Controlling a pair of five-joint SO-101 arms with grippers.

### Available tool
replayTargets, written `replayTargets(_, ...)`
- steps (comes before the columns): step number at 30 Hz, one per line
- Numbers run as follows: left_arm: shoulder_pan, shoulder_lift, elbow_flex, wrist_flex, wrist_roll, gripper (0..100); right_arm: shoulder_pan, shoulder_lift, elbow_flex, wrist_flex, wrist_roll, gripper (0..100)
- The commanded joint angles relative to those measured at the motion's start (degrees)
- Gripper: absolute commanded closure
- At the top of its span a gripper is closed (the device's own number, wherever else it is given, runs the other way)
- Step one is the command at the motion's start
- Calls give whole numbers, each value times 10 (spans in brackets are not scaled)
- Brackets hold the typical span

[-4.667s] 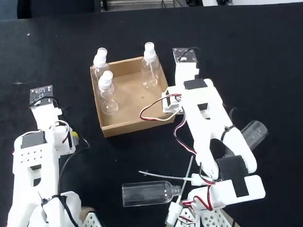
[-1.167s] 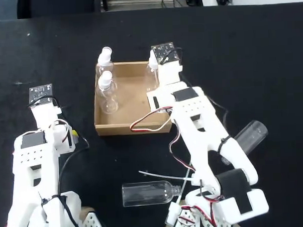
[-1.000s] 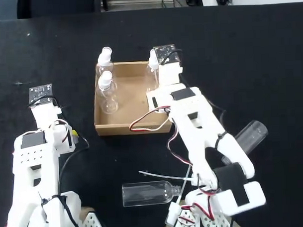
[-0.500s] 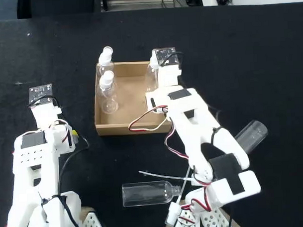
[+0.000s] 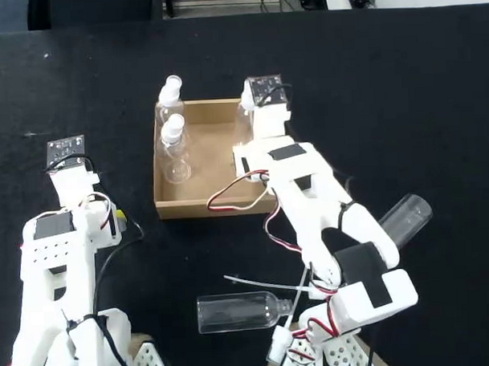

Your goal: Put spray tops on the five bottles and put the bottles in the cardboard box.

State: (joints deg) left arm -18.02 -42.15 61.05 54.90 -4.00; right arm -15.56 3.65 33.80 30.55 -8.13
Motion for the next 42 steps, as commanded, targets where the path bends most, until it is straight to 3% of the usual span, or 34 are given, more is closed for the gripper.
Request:
replayTargets(1, -5, -16, -3, -6, 3, 819, -2, 0, -17, -25, -4, 988)
replayTargets(42, -4, -16, -7, -6, 3, 819, 7, 20, 6, -113, -4, 988)
